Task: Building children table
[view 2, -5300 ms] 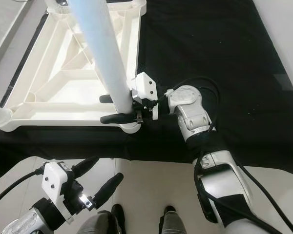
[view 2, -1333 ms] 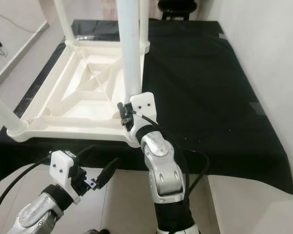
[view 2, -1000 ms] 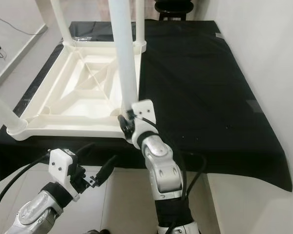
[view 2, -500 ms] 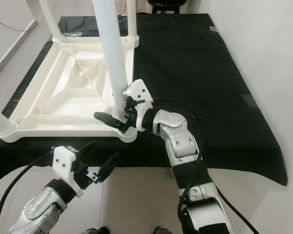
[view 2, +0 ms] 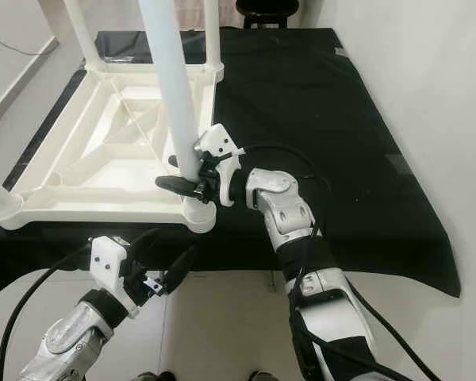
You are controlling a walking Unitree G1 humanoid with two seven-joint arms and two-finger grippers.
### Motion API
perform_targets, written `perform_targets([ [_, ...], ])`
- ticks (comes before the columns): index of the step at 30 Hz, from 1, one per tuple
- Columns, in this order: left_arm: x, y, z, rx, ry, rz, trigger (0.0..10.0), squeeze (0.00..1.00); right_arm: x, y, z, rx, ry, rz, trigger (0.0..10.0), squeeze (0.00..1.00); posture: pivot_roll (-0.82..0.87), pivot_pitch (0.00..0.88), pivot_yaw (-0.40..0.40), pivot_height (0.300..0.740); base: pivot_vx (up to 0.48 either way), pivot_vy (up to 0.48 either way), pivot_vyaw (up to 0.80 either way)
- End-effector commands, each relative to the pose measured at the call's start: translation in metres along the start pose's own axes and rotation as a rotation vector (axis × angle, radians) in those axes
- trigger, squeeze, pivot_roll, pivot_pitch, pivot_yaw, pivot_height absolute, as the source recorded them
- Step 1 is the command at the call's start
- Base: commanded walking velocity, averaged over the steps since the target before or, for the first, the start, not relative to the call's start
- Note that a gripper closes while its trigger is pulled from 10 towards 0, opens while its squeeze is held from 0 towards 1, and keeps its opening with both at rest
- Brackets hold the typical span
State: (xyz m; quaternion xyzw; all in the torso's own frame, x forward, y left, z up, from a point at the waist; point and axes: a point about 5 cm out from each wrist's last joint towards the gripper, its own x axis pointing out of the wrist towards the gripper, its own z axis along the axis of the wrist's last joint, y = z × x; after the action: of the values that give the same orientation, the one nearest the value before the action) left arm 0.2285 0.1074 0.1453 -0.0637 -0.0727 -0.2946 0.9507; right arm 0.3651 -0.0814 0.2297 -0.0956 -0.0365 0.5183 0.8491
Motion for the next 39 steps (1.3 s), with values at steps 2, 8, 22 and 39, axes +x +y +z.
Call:
perform_targets([
  [2, -0.002, 0.002, -0.005, -0.008, 0.019, 0.006, 10.0, 0.0, -0.007, -0.005, -0.017, 0.04, 0.065, -0.201, 0.0, 0.0, 0.03, 0.173, -0.014, 0.74, 0.0, 0.0, 0.0],
  [8, -0.002, 0.005, -0.005, -0.006, 0.017, 0.007, 10.0, 0.0, -0.025, 0.009, -0.056, 0.205, 0.153, -0.752, 0.0, 0.0, 0.01, 0.176, -0.014, 0.74, 0.0, 0.0, 0.0],
  [22, 0.004, 0.012, -0.007, -0.004, 0.011, 0.007, 10.0, 0.0, -0.01, 0.052, -0.076, 0.146, 0.227, -0.732, 10.0, 0.02, 0.0, 0.136, 0.01, 0.74, 0.0, 0.0, 0.0],
  [39, 0.007, 0.013, -0.009, -0.008, 0.004, 0.013, 10.0, 0.0, -0.003, 0.01, -0.002, -0.022, -0.019, 0.053, 10.0, 0.0, 0.03, 0.118, -0.005, 0.74, 0.0, 0.0, 0.0],
])
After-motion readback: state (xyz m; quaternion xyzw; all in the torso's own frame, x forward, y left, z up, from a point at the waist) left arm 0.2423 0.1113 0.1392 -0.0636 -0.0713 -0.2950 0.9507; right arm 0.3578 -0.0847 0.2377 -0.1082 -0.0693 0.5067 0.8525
